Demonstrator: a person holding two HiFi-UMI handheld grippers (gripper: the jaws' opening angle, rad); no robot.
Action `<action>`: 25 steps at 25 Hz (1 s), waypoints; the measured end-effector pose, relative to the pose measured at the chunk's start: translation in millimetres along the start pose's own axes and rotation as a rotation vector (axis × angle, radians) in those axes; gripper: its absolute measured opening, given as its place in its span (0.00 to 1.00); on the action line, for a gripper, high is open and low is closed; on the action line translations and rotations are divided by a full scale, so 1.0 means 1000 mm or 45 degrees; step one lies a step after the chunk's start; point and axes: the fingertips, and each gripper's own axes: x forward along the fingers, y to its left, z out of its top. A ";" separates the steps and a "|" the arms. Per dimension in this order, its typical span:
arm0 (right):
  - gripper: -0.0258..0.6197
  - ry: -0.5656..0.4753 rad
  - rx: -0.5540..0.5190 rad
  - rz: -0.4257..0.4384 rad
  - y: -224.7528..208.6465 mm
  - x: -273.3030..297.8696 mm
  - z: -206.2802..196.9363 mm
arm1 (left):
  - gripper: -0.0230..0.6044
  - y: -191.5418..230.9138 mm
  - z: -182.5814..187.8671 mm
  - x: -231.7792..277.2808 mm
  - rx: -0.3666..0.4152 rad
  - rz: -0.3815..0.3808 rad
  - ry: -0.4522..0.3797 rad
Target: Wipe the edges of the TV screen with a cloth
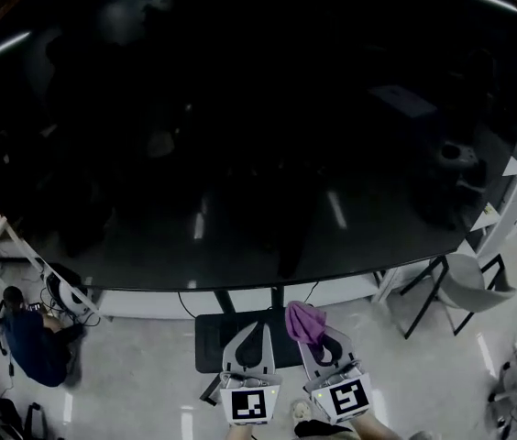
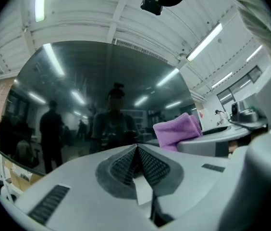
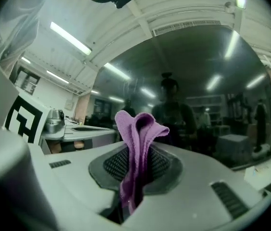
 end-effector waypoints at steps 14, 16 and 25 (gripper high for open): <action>0.12 -0.108 0.070 0.151 0.016 0.109 0.024 | 0.06 0.096 0.023 0.060 -0.031 0.074 -0.077; 0.12 -0.115 0.074 0.148 0.017 0.112 0.025 | 0.06 0.097 0.029 0.066 -0.019 0.046 -0.104; 0.12 -0.052 0.157 0.048 0.000 0.112 0.009 | 0.06 0.100 0.015 0.076 -0.077 -0.016 -0.074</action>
